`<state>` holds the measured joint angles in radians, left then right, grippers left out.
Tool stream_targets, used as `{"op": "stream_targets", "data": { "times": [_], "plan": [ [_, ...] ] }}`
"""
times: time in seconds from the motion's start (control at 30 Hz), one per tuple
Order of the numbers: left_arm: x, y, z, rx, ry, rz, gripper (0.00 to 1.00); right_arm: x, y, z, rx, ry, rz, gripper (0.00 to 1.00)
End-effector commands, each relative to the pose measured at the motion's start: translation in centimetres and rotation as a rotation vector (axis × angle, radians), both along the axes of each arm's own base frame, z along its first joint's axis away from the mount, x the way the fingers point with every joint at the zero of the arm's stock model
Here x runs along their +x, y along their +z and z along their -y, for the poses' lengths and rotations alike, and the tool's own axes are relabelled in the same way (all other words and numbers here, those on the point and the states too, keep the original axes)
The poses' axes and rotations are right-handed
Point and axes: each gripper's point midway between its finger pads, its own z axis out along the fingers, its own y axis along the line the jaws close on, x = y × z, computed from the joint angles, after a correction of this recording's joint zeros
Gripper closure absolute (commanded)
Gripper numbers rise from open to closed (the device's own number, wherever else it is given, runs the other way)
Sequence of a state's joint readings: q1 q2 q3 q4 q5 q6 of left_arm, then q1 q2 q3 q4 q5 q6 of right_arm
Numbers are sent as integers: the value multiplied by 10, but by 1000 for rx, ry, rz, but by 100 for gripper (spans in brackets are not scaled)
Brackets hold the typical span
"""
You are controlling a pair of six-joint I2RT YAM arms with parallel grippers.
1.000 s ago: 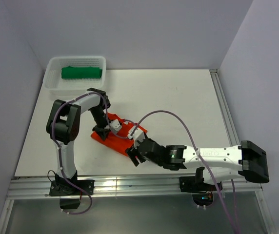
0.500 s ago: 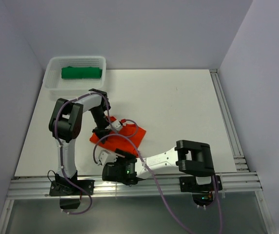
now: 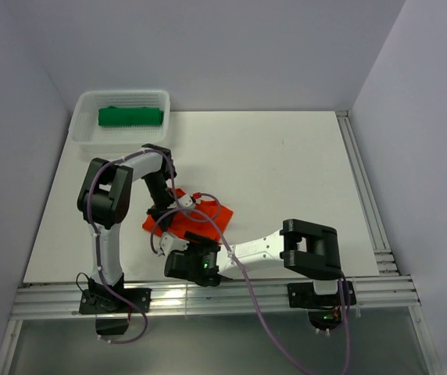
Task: Roll the t-shirts
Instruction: Roll the tshirt
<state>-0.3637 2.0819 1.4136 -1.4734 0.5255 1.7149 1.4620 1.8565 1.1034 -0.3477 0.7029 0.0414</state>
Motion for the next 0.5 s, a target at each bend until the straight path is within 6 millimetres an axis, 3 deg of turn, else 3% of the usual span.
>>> {"op": "stream_targets", "data": {
  "times": [0.0, 0.07, 0.1, 0.2, 0.33, 0.47],
  "plan": [
    [19, -23, -5, 8, -80, 107, 100, 8, -8, 0, -14, 1, 21, 37],
    [17, -23, -6, 8, -80, 109, 100, 9, -12, 1, -26, -3, 15, 50],
    [19, -23, -5, 4, -78, 118, 100, 11, -13, 1, -26, -8, 13, 72],
    [19, -19, -2, -14, -73, 129, 100, 11, -18, 2, -16, -12, -17, 97],
    [21, -12, 4, -45, -60, 151, 96, 3, -25, -3, 49, 13, -140, 100],
    [24, 0, 10, -88, -33, 196, 89, -3, -12, -9, 203, 39, -293, 100]
  ]
}}
